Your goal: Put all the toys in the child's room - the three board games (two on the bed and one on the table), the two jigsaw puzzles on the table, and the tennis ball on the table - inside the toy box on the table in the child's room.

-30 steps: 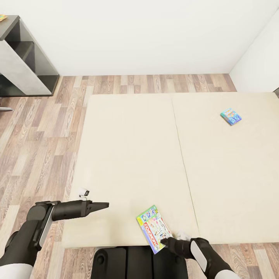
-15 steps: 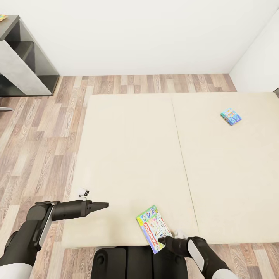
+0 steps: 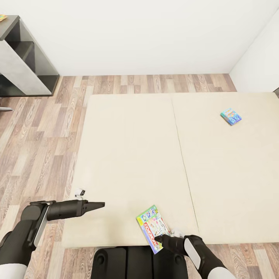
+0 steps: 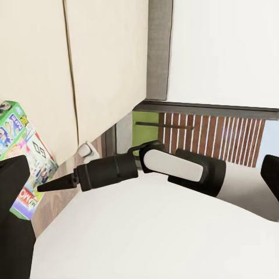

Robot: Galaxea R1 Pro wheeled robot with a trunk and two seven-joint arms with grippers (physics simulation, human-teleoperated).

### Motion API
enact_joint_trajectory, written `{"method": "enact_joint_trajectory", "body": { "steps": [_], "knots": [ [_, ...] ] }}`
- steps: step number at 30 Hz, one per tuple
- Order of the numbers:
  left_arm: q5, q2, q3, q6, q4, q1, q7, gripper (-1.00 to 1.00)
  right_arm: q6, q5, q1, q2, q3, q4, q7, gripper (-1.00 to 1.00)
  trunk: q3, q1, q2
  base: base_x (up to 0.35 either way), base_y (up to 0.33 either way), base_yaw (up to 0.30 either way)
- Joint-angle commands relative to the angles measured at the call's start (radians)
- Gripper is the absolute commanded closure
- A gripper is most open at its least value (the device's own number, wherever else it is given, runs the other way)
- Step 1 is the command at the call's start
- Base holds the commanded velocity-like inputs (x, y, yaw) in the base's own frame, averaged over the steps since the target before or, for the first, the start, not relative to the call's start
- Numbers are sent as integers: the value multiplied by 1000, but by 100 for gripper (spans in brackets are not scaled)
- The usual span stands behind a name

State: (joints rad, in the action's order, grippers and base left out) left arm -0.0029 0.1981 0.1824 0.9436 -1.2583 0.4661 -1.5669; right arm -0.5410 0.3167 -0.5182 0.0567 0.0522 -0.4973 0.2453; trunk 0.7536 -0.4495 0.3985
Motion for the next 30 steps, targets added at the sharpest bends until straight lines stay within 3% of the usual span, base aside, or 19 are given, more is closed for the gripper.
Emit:
{"method": "enact_joint_trajectory", "body": {
  "steps": [1, 21, 30],
  "knots": [
    [0, 1, 0, 11, -1, 0, -4, -100, -7, 1, 0, 1, 5, -2, 2, -100, 1, -1, 1, 0, 0, 0],
    [0, 1, 0, 11, 0, 0, -4, -100, -6, 2, 0, -4, 4, -5, 16, -100, 1, -1, 1, 0, 0, 0],
    [0, 1, 1, 11, -1, 0, -4, -100, 42, 4, -4, 1, 5, -6, 18, -100, 1, -1, 1, 0, 0, 0]
  ]
}}
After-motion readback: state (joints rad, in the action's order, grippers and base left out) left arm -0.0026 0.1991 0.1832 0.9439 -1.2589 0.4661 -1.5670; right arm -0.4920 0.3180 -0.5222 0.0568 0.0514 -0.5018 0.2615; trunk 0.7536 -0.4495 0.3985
